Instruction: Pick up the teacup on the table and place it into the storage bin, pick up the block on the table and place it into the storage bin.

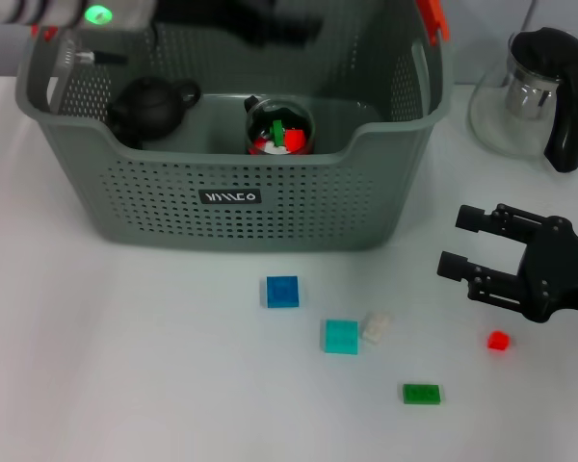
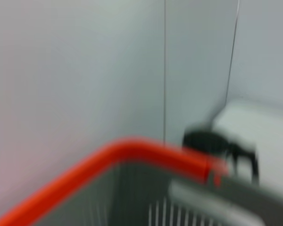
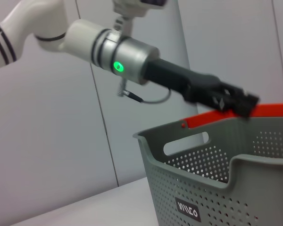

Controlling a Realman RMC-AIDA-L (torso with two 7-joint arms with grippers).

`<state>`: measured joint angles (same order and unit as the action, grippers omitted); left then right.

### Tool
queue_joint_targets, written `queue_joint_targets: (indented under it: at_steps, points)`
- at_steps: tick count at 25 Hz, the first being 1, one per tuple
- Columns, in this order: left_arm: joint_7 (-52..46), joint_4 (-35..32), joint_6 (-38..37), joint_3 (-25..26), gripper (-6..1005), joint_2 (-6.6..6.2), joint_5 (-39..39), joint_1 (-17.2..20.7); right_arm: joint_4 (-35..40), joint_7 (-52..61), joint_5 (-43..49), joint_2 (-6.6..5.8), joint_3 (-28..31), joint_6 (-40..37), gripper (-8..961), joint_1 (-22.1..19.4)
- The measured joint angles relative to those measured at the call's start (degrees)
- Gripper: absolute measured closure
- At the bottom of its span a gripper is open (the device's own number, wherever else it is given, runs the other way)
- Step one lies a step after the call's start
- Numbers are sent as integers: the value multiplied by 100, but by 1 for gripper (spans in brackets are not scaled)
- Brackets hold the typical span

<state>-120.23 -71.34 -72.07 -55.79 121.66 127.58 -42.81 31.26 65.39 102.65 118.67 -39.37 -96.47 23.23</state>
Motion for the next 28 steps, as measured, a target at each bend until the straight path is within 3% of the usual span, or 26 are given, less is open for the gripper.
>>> queue_joint_targets:
  at_steps: [3,6,8,10,13,15,17,23,28]
  points:
    - [612,144,-411,653,330,10,-1785,508,-2,0,0,5,0,5,219,4]
    - [1954,1100,-1613,1409,305,7,-3499,912,-4,0,0,8,0,28,219,3]
    - [2835,2021,-2665,1937,298,-33,-4092,1034,-5,0,0,12,-7,50,218,-1]
    - [3508,2606,-3346,2290,303,-83,-4168,1110,-7,0,0,15,-26,59,218,-8]
    - [4621,2991,-3903,2510,309,28,-3499,1475,-7,-2,0,16,-41,68,218,-22]
    - [5217,2937,-3949,2427,309,201,-2739,1858,1,-5,16,15,-51,44,218,-41]
    - [5481,2924,-3951,2412,309,262,-2328,2034,36,4,121,-6,-58,-37,218,-78]
    - [6204,3008,-3864,2618,309,297,-600,2225,470,703,760,-120,5,-257,219,-220]
    - [6317,3204,-3654,2759,309,285,-390,2198,1750,2214,1555,-144,-3,-363,219,-272]
